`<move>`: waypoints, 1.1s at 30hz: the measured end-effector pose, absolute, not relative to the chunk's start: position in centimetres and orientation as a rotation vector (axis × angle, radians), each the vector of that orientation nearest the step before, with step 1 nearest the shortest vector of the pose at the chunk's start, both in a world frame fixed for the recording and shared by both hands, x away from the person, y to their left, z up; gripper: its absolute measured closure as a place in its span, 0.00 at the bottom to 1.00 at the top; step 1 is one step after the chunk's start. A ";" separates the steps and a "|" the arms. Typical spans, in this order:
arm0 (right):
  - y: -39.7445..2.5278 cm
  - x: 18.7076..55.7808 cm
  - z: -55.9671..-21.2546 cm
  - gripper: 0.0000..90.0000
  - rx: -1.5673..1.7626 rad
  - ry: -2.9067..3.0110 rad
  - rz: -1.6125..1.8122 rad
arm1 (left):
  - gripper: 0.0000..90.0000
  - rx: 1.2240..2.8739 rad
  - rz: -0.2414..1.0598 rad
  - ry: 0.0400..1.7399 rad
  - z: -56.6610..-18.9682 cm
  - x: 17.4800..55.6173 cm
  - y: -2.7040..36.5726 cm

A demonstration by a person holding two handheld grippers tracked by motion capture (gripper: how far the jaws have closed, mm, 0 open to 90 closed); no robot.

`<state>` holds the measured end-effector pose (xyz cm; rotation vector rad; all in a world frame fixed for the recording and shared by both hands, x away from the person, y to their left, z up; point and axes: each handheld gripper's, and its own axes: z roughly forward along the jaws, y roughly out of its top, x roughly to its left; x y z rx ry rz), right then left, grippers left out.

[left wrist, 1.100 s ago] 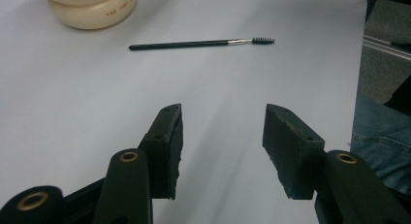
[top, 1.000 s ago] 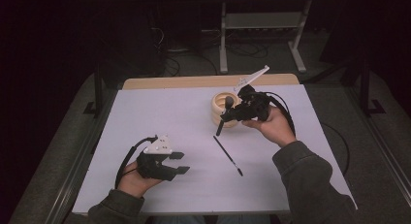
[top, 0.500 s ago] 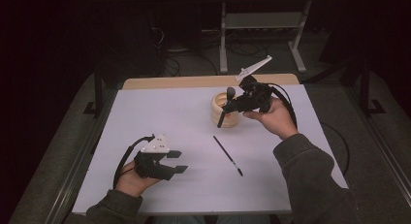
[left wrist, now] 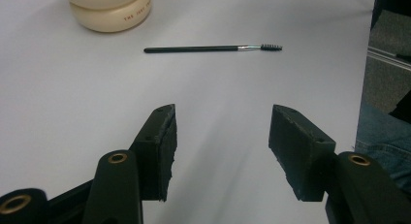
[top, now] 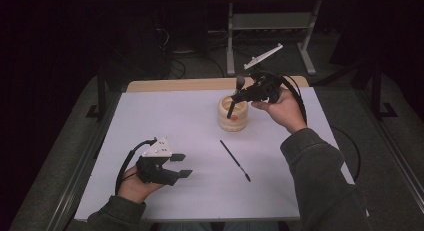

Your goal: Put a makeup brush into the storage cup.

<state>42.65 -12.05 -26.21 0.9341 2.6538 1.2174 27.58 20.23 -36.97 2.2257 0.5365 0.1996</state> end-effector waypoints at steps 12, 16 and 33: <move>-12.6 45.1 -25.4 0.86 1.069 2.551 1.201 | 0.47 2.215 0.202 0.542 -36.9 27.6 20.5; -12.7 45.7 -25.6 0.86 1.103 2.530 1.178 | 0.47 2.213 0.202 0.548 -36.9 27.6 20.5; -12.1 46.9 -27.6 0.86 1.182 2.511 1.124 | 0.41 2.218 0.212 0.554 -36.8 27.5 20.6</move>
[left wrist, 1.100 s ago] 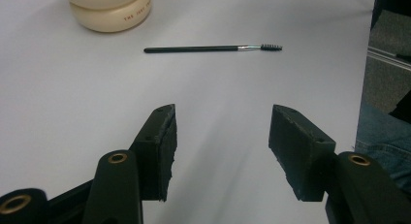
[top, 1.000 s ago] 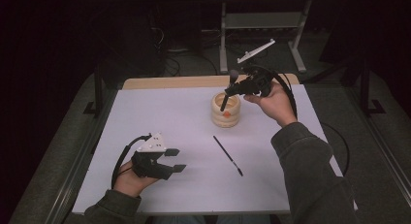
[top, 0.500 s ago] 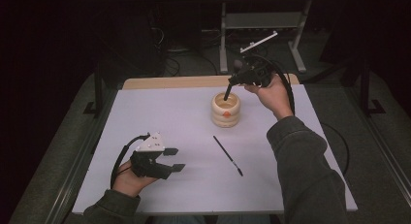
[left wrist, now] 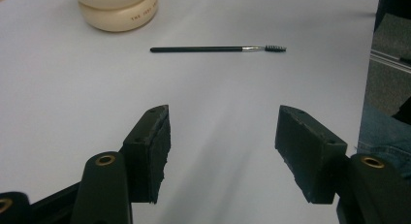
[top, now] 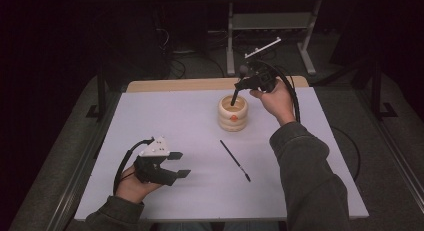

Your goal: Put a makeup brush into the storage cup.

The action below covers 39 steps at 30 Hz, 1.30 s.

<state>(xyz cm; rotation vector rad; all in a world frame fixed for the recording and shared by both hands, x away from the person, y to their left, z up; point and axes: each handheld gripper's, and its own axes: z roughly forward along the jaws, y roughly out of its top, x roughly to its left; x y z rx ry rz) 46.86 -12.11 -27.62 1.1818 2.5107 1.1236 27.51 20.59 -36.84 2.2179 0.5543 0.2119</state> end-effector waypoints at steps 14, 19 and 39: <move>-11.9 47.5 -29.2 0.86 1.221 2.510 1.099 | 0.37 2.211 0.207 0.574 -36.9 27.5 20.5; -12.0 47.6 -30.1 0.86 1.248 2.511 1.097 | 0.37 2.209 0.203 0.580 -36.9 27.5 20.6; -11.6 48.0 -32.2 0.86 1.311 2.533 1.077 | 0.37 2.214 0.201 0.579 -36.9 27.5 20.5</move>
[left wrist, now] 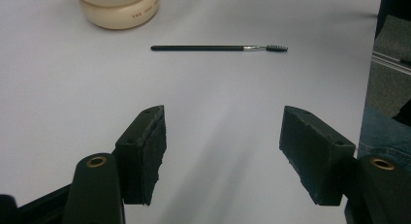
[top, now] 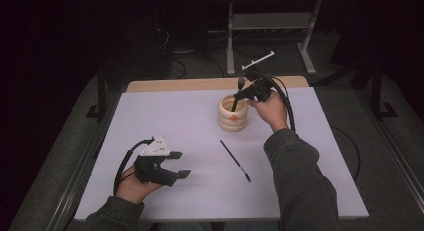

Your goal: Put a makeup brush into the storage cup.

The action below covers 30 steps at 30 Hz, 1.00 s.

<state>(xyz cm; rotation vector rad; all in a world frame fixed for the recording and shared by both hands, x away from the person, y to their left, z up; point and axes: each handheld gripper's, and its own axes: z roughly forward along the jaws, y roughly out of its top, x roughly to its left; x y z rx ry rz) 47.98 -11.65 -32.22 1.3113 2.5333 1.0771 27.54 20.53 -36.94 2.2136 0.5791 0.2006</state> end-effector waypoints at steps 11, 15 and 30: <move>-11.6 48.6 -33.6 0.70 1.405 2.514 0.996 | 0.37 2.208 0.204 0.578 -36.9 27.6 20.6; -12.2 48.5 -33.6 0.63 1.432 2.486 0.989 | 0.37 2.208 0.202 0.580 -36.9 27.6 20.6; -15.0 46.7 -33.4 0.57 1.452 2.455 1.092 | 0.37 2.222 0.204 0.576 -37.1 27.7 20.6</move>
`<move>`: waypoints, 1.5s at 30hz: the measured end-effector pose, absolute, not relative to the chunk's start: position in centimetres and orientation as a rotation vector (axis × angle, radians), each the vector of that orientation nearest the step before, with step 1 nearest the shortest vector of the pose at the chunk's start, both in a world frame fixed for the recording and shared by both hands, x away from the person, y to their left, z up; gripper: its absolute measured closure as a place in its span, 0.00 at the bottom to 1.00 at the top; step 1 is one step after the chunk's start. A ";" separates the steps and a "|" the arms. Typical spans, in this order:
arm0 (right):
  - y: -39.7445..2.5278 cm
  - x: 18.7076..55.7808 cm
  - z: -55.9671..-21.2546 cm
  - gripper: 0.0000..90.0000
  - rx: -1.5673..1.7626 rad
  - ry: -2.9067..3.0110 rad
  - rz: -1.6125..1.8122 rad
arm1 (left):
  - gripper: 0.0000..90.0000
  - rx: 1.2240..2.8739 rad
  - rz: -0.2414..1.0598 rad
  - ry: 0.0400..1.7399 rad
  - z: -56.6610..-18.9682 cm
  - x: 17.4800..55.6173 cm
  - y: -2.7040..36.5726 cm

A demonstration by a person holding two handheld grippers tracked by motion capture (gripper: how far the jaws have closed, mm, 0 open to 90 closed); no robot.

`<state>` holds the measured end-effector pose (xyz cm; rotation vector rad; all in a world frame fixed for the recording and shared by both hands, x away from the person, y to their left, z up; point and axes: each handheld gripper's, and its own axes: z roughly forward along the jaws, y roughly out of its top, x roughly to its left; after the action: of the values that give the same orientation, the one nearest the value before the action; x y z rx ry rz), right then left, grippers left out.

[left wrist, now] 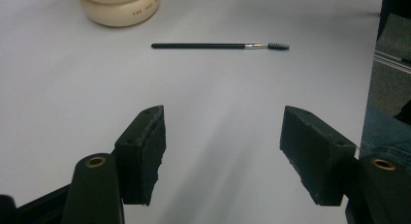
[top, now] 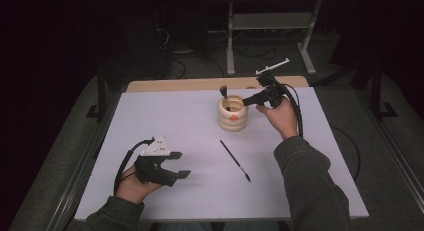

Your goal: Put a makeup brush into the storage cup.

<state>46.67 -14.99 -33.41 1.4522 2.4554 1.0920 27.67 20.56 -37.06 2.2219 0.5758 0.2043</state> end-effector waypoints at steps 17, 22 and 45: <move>-15.4 44.8 -32.7 0.48 1.367 2.491 1.141 | 0.35 2.221 0.205 0.583 -37.1 27.8 20.7; -15.8 44.2 -32.6 0.46 1.352 2.494 1.158 | 0.35 2.216 0.202 0.585 -37.0 27.8 20.8; -15.7 40.9 -32.7 0.41 1.279 2.534 1.198 | 0.33 2.202 0.200 0.606 -37.0 28.0 21.2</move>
<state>40.85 -15.67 -32.74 1.2792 2.5337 1.1980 28.01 21.18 -37.03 2.2016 0.6056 0.2002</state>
